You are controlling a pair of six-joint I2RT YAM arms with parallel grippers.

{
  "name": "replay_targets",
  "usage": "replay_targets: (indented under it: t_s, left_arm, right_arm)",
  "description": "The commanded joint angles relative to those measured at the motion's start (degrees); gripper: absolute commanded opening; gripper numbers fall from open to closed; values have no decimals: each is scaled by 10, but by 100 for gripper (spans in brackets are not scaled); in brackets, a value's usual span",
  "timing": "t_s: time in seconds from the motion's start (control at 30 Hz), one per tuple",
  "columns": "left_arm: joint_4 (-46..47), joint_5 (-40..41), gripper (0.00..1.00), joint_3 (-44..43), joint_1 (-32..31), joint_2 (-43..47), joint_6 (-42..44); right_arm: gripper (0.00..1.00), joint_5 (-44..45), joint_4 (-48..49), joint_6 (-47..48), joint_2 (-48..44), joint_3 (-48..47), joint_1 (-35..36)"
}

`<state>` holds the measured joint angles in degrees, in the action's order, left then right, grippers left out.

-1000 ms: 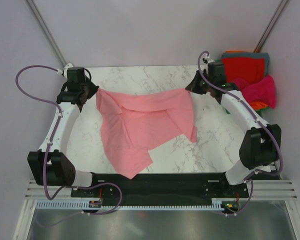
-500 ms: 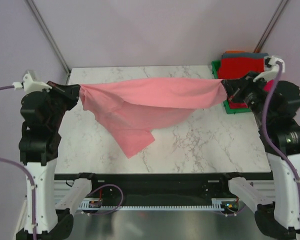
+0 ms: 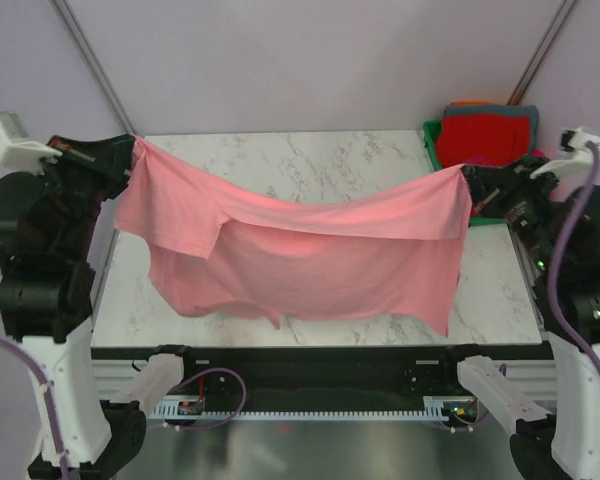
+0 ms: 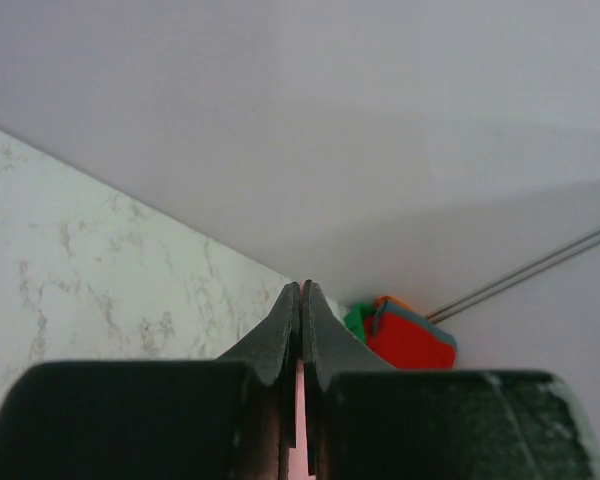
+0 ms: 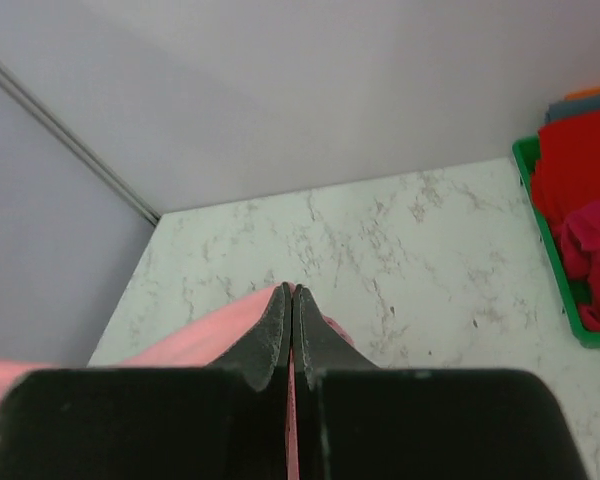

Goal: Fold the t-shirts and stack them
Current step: Flatten the tshirt out

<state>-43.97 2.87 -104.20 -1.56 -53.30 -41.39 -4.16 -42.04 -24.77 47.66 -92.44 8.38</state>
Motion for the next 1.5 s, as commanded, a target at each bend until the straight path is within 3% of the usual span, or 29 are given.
replay_targets:
  t_s: [0.0, 0.13, 0.3, 0.47, 0.7, 0.73, 0.77, 0.8, 0.83, 0.87, 0.97, 1.1, 1.23, 1.27, 1.4, 1.43, 1.47]
  left_arm:
    - [25, -3, 2, 69, 3, -81, -4]
    - [156, -7, 2, 201, 3, -151, -17]
    - [267, -16, 2, 238, 3, -288, -41]
    - [313, -44, 2, 139, 3, -486, -52]
    - [307, -71, 2, -98, 6, -688, -65]
    - [300, -87, 25, -121, 8, -704, -66]
    - [286, -94, 43, -143, 9, -717, -65]
    - [255, -99, 60, -181, 10, -734, -63]
    - [233, -92, 86, -194, 10, -735, -61]
    - [222, -83, 99, -197, 10, -730, -53]
    - [197, -53, 100, -152, 10, -676, -42]
    - [190, -58, 100, -11, 10, -574, -29]
    - [193, -38, 100, 150, 35, -453, -62]
    - [199, -49, 100, 183, 46, -411, -84]
    - [231, -137, 90, 343, 111, -322, -95]
    - [230, -149, 89, 373, 110, -292, -79]
    - [229, -153, 89, 389, 110, -273, -70]
  right_arm:
    - [0, 37, 25, -23, 71, 84, -1]
    - [0, 41, 115, -40, 117, 214, -1]
    - [0, 72, 230, -62, 260, 244, -4]
    - [0, 64, 278, -70, 450, 156, -15]
    - [3, 43, 285, -88, 653, -67, -53]
    - [44, 43, 284, -90, 687, -88, -62]
    - [61, 27, 282, -91, 699, -104, -66]
    - [67, 24, 280, -92, 709, -127, -75]
    - [72, 21, 276, -92, 716, -134, -78]
    - [73, 14, 272, -90, 712, -134, -81]
    - [74, 15, 273, -78, 671, -96, -82]
    - [73, 16, 271, -68, 593, 15, -82]
    - [90, 34, 271, -85, 478, 124, -82]
    - [90, 36, 271, -90, 461, 144, -82]
    - [81, 38, 269, -119, 374, 241, -107]
    - [71, 38, 251, -149, 353, 266, -116]
    - [67, 37, 248, -157, 342, 278, -122]
